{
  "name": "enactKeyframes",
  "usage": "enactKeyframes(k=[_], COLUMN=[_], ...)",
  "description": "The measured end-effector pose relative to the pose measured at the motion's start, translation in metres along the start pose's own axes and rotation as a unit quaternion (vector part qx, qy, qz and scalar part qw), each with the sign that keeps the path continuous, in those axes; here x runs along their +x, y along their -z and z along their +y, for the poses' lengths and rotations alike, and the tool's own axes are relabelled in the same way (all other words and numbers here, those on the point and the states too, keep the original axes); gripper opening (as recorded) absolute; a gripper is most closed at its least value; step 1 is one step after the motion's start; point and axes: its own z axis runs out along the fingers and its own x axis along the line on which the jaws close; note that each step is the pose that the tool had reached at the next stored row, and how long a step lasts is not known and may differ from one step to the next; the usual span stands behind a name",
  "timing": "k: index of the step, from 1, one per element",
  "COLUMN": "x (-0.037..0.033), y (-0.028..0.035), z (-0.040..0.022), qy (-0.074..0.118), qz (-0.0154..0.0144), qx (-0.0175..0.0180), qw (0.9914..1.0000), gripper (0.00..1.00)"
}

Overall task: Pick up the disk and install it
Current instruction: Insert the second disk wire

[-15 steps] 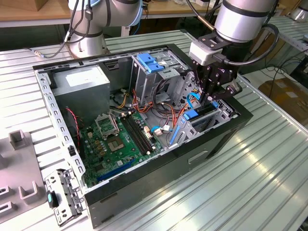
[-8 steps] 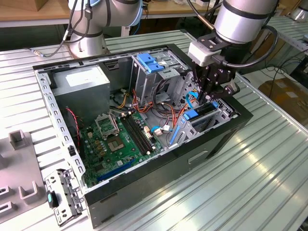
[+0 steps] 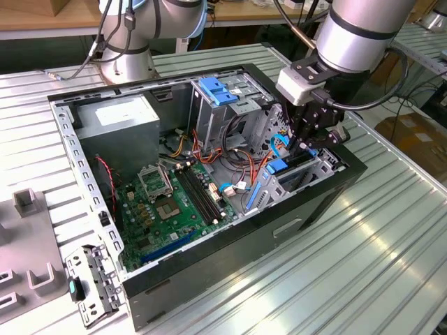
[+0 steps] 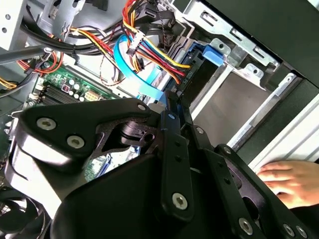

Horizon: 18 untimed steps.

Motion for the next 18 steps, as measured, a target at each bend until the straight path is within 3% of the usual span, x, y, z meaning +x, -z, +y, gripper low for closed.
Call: enactKeyframes(k=[7,15,18], x=[0.0,0.0001,0.0003], y=[-0.0001,-0.002,-0.0048], z=[0.0,0.0018,0.0027], qy=[0.0,0.0,0.0], qz=[-0.0007,-0.0009,-0.0029], qx=[0.0005,0.0097,0.0133], qw=[1.0,0.99995,0.99991], gripper=[0.16,0.16,0.16])
